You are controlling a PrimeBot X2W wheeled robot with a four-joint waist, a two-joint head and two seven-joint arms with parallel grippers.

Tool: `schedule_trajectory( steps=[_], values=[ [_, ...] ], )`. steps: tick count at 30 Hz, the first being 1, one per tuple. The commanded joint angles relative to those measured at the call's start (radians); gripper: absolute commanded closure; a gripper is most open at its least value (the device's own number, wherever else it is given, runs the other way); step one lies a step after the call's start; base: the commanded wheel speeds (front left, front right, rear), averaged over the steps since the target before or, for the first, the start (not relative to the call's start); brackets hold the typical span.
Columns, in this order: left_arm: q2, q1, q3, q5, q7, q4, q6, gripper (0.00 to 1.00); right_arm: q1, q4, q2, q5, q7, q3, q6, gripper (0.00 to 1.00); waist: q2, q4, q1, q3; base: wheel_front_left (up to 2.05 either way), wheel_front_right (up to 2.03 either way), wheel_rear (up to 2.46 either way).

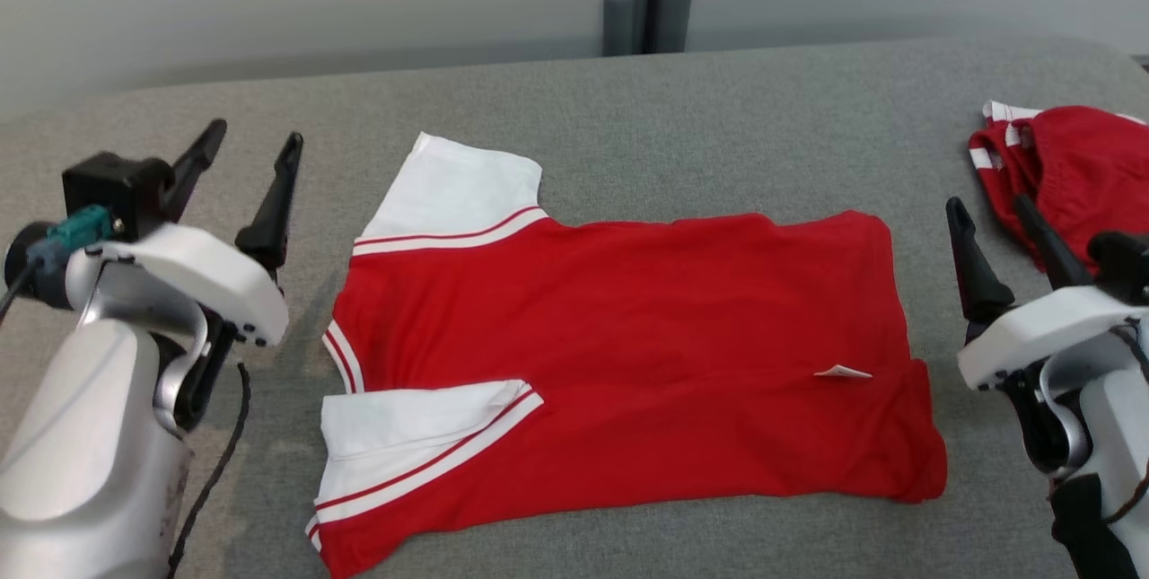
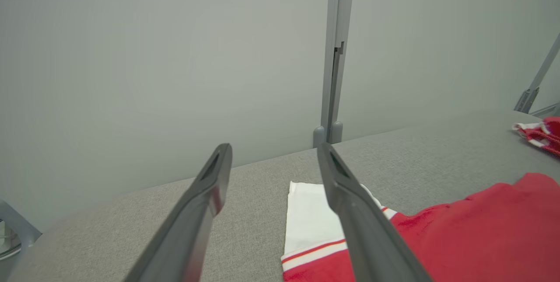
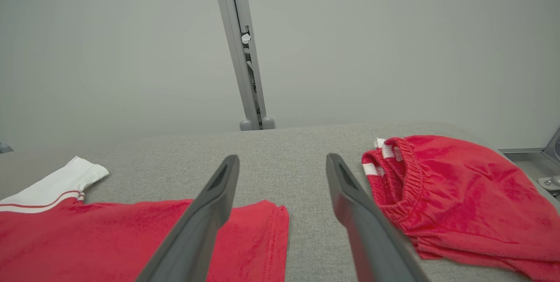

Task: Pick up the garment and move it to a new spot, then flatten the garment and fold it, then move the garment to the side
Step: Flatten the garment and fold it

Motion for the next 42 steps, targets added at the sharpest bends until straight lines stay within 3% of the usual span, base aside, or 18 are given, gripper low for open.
schedule_trajectory(
  steps=[1,10,21,35,42],
  values=[
    [0.007,-0.050,-0.009,-0.010,0.005,0.024,-0.004,0.00,-0.040,0.024,-0.008,0.017,0.005,0.005,0.000,0.00,0.0000,-0.033,0.0000,0.077,0.00,0.00,0.00],
    [0.040,-0.336,-0.165,-0.099,0.092,0.247,-0.009,0.00,-0.265,0.227,-0.002,0.068,0.084,0.125,0.000,0.00,0.0000,-0.074,0.0000,0.192,0.00,0.00,0.00],
    [0.087,-0.545,-0.363,-0.225,0.209,0.461,-0.009,0.00,-0.442,0.342,0.052,0.166,0.180,0.306,0.000,0.00,0.0000,-0.129,0.0000,0.268,0.00,0.00,0.00],
    [0.111,-0.647,-0.449,-0.312,0.226,0.638,-0.010,0.00,-0.533,0.376,0.079,0.279,0.228,0.463,0.000,0.00,0.0000,-0.193,0.0000,0.336,0.00,0.00,0.00],
    [0.094,-0.676,-0.518,-0.345,0.236,0.674,-0.009,0.00,-0.556,0.398,0.088,0.325,0.258,0.546,0.000,0.00,0.0000,-0.204,0.0000,0.353,0.00,0.00,0.00]
  ],
)
